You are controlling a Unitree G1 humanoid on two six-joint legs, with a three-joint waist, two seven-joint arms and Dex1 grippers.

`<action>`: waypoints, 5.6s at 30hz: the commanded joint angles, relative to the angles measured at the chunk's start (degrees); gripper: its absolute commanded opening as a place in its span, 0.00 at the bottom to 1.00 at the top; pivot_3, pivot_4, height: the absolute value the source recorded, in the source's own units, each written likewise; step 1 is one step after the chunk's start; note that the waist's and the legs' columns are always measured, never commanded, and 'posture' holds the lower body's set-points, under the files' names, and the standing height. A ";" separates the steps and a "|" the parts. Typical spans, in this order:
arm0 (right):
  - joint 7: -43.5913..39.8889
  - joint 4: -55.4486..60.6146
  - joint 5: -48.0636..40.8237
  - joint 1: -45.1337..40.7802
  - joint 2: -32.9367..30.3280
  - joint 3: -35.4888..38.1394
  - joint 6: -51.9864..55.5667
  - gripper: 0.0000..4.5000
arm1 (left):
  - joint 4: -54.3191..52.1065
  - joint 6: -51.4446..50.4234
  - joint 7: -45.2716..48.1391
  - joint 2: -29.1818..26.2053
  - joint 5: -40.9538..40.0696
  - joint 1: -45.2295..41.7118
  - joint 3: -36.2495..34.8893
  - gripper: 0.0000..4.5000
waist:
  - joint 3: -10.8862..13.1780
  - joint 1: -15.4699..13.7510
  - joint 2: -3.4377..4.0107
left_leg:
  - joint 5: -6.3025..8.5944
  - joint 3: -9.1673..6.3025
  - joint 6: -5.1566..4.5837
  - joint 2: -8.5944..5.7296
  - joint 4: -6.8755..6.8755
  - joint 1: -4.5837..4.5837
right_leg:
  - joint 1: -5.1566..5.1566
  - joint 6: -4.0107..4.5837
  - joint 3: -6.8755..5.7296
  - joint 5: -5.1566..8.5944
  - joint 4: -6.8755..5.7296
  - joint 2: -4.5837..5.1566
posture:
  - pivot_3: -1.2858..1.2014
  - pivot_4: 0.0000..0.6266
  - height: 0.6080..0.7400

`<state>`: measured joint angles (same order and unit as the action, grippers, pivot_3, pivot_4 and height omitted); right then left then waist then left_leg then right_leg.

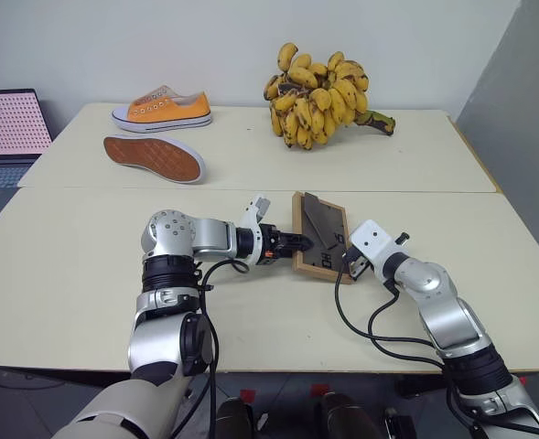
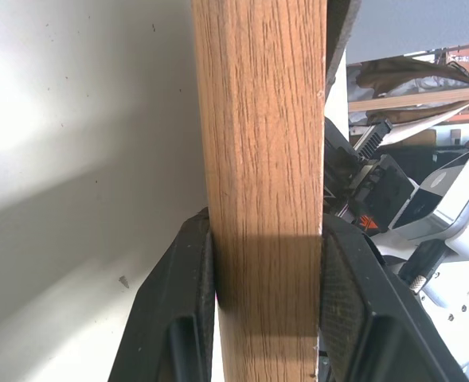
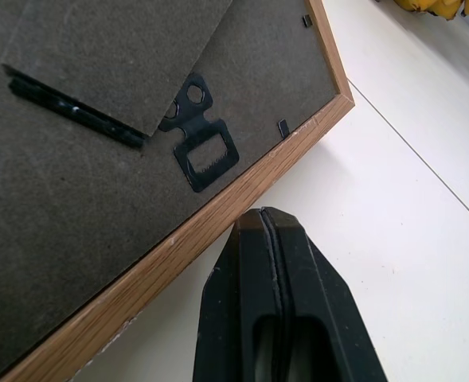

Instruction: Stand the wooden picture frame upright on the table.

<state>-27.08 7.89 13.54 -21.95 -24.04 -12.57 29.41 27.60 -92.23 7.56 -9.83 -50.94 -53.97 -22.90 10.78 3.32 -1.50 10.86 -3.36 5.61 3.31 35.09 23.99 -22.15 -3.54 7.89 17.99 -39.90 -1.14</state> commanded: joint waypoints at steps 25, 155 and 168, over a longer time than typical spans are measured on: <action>-7.02 19.48 -30.17 -19.44 -8.52 24.92 24.38 0.26 | -16.47 39.46 37.00 -16.27 13.81 -0.77 17.12 0.29 | 0.10 0.16 0.08 | -0.01 -0.03 -0.01 0.00 -0.08 0.11 | -0.11 0.01 -0.05 -0.01 0.02 0.03 | 0.52 0.24 1.00; 33.88 -14.89 29.79 -4.00 -21.76 4.91 -63.64 0.99 | -8.32 -0.27 13.75 -7.82 1.47 -15.35 -9.57 0.29 | 0.17 -0.05 0.14 | -0.25 -1.12 0.11 -0.68 0.62 0.77 | 0.01 -0.03 -1.02 0.11 -0.20 0.57 | 0.52 0.24 1.00; 34.67 -17.65 31.91 -12.31 -16.84 1.45 -64.93 0.99 | -8.76 -0.27 11.02 -6.15 -2.20 -14.61 -9.19 0.29 | 0.17 -0.04 0.14 | -0.26 -1.13 0.12 -0.68 0.63 0.78 | 0.01 -0.03 -1.02 0.11 -0.21 0.58 | 0.52 0.24 1.00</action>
<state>6.33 -10.34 45.11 -32.14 -41.10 -11.59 -35.01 20.84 -92.23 18.15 -16.00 -50.27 -67.68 -31.70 10.95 3.28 -1.37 10.60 -4.49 5.73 2.63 35.72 24.77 -22.14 -3.57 6.87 18.10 -40.12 -0.56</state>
